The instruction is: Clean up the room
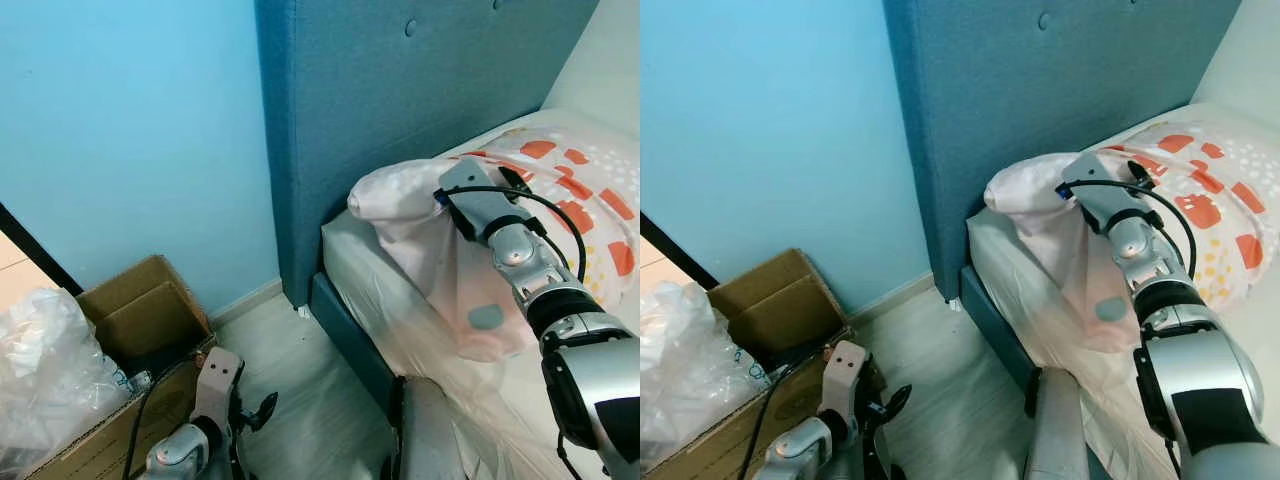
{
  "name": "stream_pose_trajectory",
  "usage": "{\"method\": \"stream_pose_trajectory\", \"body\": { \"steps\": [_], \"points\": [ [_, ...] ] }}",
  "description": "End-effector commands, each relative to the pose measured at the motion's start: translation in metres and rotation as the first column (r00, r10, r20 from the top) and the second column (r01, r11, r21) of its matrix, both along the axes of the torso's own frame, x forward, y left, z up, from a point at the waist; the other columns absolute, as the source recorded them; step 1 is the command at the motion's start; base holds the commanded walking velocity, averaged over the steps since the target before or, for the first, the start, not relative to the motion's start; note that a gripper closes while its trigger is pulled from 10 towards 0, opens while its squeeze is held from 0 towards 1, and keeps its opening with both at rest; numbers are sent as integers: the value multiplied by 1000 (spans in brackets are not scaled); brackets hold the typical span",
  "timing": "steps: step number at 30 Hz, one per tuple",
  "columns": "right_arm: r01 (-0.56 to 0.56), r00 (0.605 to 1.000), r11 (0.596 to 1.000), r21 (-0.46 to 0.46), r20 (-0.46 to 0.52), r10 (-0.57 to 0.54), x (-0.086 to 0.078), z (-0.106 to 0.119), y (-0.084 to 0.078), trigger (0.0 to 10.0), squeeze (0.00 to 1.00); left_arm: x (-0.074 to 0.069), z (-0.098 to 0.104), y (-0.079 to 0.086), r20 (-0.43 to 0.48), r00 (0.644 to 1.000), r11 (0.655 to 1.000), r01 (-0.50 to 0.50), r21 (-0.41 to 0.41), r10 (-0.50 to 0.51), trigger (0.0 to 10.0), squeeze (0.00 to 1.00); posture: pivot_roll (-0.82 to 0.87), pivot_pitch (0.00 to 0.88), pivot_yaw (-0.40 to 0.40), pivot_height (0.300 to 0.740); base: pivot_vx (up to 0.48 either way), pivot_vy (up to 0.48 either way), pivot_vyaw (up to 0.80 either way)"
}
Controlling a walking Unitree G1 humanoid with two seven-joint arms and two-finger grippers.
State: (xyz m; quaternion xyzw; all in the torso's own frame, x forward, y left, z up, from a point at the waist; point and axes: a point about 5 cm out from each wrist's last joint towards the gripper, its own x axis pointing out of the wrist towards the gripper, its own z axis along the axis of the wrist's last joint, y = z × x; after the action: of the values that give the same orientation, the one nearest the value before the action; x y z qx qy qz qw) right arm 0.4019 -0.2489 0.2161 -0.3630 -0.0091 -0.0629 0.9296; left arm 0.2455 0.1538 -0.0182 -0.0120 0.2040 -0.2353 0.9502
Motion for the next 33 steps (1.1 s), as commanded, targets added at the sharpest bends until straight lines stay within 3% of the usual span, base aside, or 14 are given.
{"method": "stream_pose_trajectory", "body": {
  "steps": [1,5,8,9,13,19,23,25,27,28,30,31,32,33],
  "points": [
    [-42,999,990,135,-24,45,1,0,3,10000,0,-17,-15,8,-81,997,1000,-9,18,10,10000,0,184,289,-14,476,0,0,0],
    [-112,990,977,182,-67,125,1,-10,13,10000,0,-17,-15,7,-83,996,1000,-10,18,11,10000,0,170,286,-12,476,0,0,0],
    [-281,916,945,170,-245,316,-5,-45,40,10000,0,-18,-17,-1,-97,995,1000,5,9,-4,10000,0,148,273,-15,476,0,0,0],
    [-281,916,945,170,-245,316,-5,-45,40,10000,0,-18,-17,-1,-97,995,1000,5,9,-4,10000,0,148,273,-15,476,0,0,0],
    [-443,790,846,296,-318,525,-14,-69,68,10000,0,-14,-16,-8,-99,995,1000,14,1,-14,10000,0,141,249,-15,476,0,0,0],
    [-439,802,811,386,-239,548,-11,-57,64,10000,0,-7,-13,-10,-90,996,1000,6,-2,-6,10000,0,135,222,-19,476,0,0,0],
    [-447,835,740,502,-63,547,-6,-29,52,10000,0,4,-8,-12,-84,996,1000,-13,-2,13,10000,0,121,171,-27,476,0,0,0],
    [-465,831,696,547,0,556,-6,-23,51,10000,0,6,-7,-13,-82,996,1000,-18,-4,18,10000,0,112,155,-28,476,0,0,0],
    [-537,794,552,637,163,585,-8,-10,53,10000,0,11,-5,-16,-80,996,1000,-24,-7,24,10000,0,99,124,-36,476,0,0,0],
    [-537,794,552,637,163,585,-8,-10,53,10000,0,11,-5,-16,-80,996,1000,-24,-7,24,10000,0,99,124,-36,476,0,0,0],
    [-579,769,405,708,310,559,-12,-3,53,10000,0,14,-3,-18,-82,996,1000,-29,-8,29,10000,0,87,105,-38,476,0,0,0],
    [-579,769,405,708,310,559,-12,-3,53,10000,0,14,-3,-18,-82,996,1000,-29,-8,29,10000,0,87,105,-38,476,0,0,0],
    [-583,769,348,734,360,528,-14,-3,52,10000,0,16,-3,-19,-84,996,999,-32,-7,31,10000,0,84,100,-39,476,0,0,0],
    [-513,825,311,800,360,437,-19,-25,54,10000,0,17,-4,-18,-101,993,999,-53,6,54,10000,0,65,72,-39,476,0,0,0]
  ]
}}
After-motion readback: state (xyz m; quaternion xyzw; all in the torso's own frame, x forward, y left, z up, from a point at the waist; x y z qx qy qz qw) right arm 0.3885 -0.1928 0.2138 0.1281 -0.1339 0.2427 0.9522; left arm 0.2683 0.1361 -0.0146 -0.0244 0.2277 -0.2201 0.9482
